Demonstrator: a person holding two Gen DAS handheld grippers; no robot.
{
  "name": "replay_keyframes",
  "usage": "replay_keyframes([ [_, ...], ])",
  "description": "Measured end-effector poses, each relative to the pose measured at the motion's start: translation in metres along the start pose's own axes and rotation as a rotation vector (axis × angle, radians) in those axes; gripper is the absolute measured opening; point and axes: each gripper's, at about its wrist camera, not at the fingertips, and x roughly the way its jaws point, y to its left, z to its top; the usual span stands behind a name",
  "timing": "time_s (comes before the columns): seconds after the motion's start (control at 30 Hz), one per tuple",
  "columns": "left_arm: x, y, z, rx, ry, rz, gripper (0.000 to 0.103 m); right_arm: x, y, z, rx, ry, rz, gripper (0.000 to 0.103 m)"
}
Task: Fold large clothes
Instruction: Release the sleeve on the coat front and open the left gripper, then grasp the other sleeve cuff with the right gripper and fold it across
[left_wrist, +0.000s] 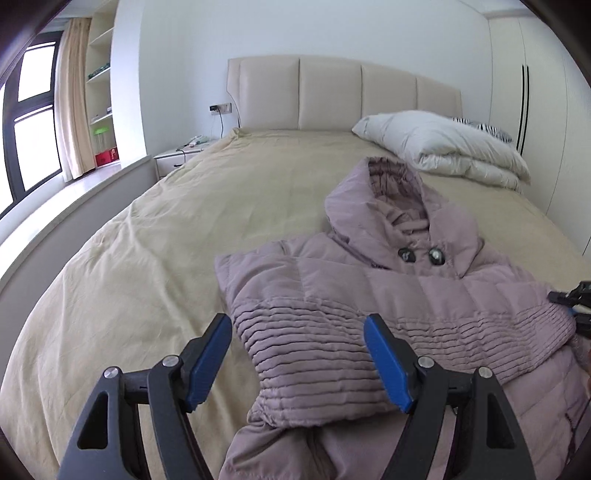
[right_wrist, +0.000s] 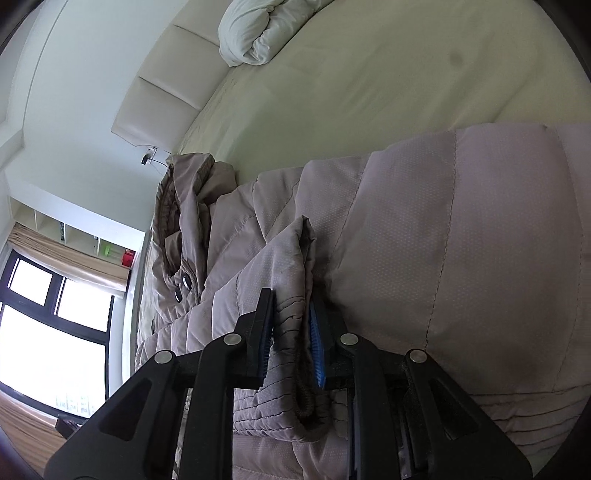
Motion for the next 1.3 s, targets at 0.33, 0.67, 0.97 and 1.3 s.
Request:
replay_keyframes([
  [0.33,0.057,0.025,-0.037,-0.055,0.171,-0.023,0.077,-0.080,0.035,-0.013,-0.113,-0.183,-0.068,0.061],
  [0.67,0.023,0.041,-0.029,-0.109,0.126,-0.070,0.069,0.008,0.065,-0.067,-0.351,0.051,-0.030,0.060],
  [0.97,0.052,0.037,-0.030,-0.044,0.221,0.005,0.070,-0.034,0.065,-0.073,-0.347,0.021,-0.058,0.085],
  [1.3,-0.031,0.035,-0.027,-0.125,0.042,-0.049,0.067,-0.174,-0.010,-0.090,-0.090,-0.239,0.001,0.084],
])
